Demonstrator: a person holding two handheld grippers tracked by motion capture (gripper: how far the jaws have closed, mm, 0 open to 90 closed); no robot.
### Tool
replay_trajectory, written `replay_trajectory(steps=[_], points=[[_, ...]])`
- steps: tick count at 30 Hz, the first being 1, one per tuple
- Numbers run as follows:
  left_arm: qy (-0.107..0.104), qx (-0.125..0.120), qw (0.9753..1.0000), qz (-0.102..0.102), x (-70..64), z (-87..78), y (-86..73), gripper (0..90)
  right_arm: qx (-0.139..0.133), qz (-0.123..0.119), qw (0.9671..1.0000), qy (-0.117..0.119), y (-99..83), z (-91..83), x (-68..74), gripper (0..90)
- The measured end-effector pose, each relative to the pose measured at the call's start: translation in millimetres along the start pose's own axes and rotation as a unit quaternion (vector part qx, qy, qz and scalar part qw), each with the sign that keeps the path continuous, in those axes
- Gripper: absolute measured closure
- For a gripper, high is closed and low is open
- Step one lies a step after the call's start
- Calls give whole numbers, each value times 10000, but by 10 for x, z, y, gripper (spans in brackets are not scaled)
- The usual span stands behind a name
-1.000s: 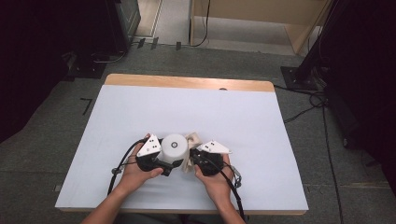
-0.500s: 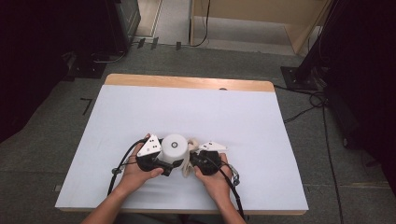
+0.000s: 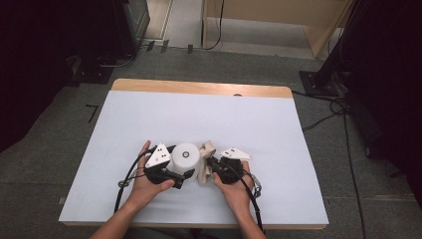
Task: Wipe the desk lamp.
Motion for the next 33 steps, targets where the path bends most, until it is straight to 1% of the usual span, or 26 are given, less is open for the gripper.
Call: replay_trajectory(steps=[1,3,4,5,6,8,9,12,13,15,17,18,19,20,21,23,25,26,28,31,32,33], points=[[91,-33,9999,-42,-15,-5,14,0,-11,2,10000,-27,8,-20,-29,857],[392,-14,9991,-165,-45,3,21,0,-61,36,9999,-89,27,-57,-82,856],[547,14,9983,-216,-68,15,18,0,-83,46,9999,-118,36,-73,-108,856],[809,82,9962,-314,-118,56,-1,0,-116,92,9998,-163,49,-103,-149,856],[809,82,9962,-314,-118,56,-1,0,-116,92,9998,-163,49,-103,-149,856],[1071,116,9935,-358,-137,91,-18,0,-133,95,9997,-204,57,-121,-179,856],[1122,116,9928,-394,-137,103,-21,0,-141,85,9996,-234,58,-127,-196,856],[1224,76,9907,-584,-99,99,-11,0,-138,109,9995,-267,55,-136,-225,856],[1217,62,9907,-611,-85,86,-7,10,-140,104,9995,-278,54,-136,-233,856],[1119,43,9922,-548,-86,74,-2,58,-144,105,9995,-280,53,-133,-236,856],[1120,22,9930,-383,-88,65,4,82,-137,83,9994,-292,50,-127,-234,856],[1095,11,9934,-334,-82,58,10,82,-137,83,9994,-292,50,-127,-234,856],[1075,-12,9937,-326,-65,46,19,85,-137,81,9994,-293,50,-126,-233,856],[1046,-11,9940,-327,-10,28,27,87,-143,68,9994,-297,52,-127,-232,856],[1046,-11,9940,-327,-10,28,27,87,-143,68,9994,-297,52,-127,-232,856],[1028,-19,9943,-294,76,1,47,87,-164,76,9994,-300,58,-134,-235,856],[795,-78,9966,-198,149,-43,91,87,-191,96,9993,-315,67,-142,-243,856],[639,-132,9977,-159,180,-67,119,88,-203,97,9993,-305,71,-148,-245,856],[280,-148,9995,-23,222,-113,162,88,-256,84,9992,-309,83,-153,-255,856],[-54,-133,9995,277,261,-165,179,89,-286,104,9991,-307,93,-164,-262,855],[-189,-102,9993,322,268,-171,173,88,-296,109,9990,-301,96,-165,-258,855],[-366,-72,9987,340,263,-167,159,88,-309,92,9991,-292,98,-165,-254,856]])
Point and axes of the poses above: each handheld gripper's, and its own axes: z roughly forward along the jaws, y roughly out of its top, x roughly to its left, the point moved 8 cm from there along z, roughly forward along the jaws, and after that the axes turned 10 degrees about -z, right-handed, at the moved point
